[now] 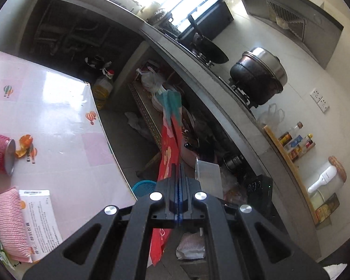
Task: Collect trash
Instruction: 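Carry the snack bag and clear container over the blue wastebasket, then open the right tool dropping the container while the left tool drops the snack bag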
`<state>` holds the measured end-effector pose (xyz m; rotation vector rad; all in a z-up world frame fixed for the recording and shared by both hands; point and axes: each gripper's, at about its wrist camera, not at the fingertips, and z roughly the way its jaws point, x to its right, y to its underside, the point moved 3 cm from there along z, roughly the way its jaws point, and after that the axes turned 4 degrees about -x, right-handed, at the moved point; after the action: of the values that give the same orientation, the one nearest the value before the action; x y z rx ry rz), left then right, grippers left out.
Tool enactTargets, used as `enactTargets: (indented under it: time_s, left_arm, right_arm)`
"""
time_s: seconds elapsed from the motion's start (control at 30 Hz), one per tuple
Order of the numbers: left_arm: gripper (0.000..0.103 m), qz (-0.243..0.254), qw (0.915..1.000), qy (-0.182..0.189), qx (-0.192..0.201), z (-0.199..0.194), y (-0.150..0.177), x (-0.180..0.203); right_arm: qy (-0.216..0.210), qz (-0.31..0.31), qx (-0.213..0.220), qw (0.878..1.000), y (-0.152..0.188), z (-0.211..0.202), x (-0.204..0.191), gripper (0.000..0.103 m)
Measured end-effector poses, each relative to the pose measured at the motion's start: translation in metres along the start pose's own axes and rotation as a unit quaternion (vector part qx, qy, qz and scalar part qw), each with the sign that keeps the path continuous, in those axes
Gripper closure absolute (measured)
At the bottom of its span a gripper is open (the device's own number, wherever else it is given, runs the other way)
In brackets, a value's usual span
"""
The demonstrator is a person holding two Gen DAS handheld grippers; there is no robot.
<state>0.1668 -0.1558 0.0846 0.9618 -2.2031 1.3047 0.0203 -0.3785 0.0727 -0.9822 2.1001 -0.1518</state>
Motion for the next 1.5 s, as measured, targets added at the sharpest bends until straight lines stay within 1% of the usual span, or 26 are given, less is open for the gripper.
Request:
enactTargets:
  time_s: [0.2,0.33,0.47,0.57,0.7,0.83,0.97,1.03,1.1,1.2,1.3,1.43,1.5]
  left_arm:
    - [0.103,0.042,0.9981,-0.011,-0.044,0.057,0.005,0.037]
    - [0.103,0.073,0.9937,-0.021,-0.083,0.109,0.009,0.059]
    - [0.103,0.106,0.9840,-0.051,-0.133,0.172,0.019,0.070]
    - [0.103,0.115,0.9755,-0.069,-0.174,0.223,0.031,0.073]
    - [0.103,0.098,0.9659,-0.085,-0.224,0.289,0.044,0.061]
    - [0.103,0.086,0.9571,-0.107,-0.255,0.338,0.052,0.044]
    - [0.103,0.079,0.9527,-0.127,-0.265,0.365,0.056,0.027]
    - [0.103,0.077,0.9507,-0.135,-0.269,0.376,0.058,0.021]
    - [0.103,0.077,0.9477,-0.144,-0.274,0.387,0.059,0.015]
    - [0.103,0.073,0.9447,-0.150,-0.283,0.396,0.059,0.008]
    - [0.103,0.071,0.9433,-0.149,-0.288,0.403,0.061,0.006]
    - [0.103,0.074,0.9413,-0.149,-0.294,0.411,0.064,0.007]
    - [0.103,0.072,0.9410,-0.149,-0.295,0.414,0.065,0.007]
  right_arm:
    - [0.056,0.039,0.028,0.997,0.010,-0.017,0.052,0.021]
    - [0.092,0.079,0.023,0.992,0.025,-0.018,0.097,0.021]
    - [0.114,0.117,0.014,0.986,0.038,-0.007,0.136,0.021]
    - [0.124,0.152,0.007,0.981,0.042,0.006,0.168,0.021]
    - [0.136,0.185,-0.006,0.973,0.042,0.031,0.206,0.021]
    - [0.140,0.199,-0.003,0.970,0.034,0.051,0.232,0.021]
    - [0.150,0.182,0.006,0.972,0.020,0.075,0.246,0.018]
    - [0.163,0.172,0.003,0.972,0.016,0.092,0.256,0.013]
    - [0.202,0.163,-0.006,0.966,0.016,0.106,0.269,0.012]
    - [0.239,0.175,-0.046,0.954,0.022,0.126,0.287,0.012]
    - [0.251,0.182,-0.049,0.950,0.031,0.125,0.295,0.012]
    - [0.261,0.163,-0.044,0.950,0.041,0.115,0.293,0.012]
    - [0.267,0.161,-0.043,0.949,0.039,0.119,0.301,0.012]
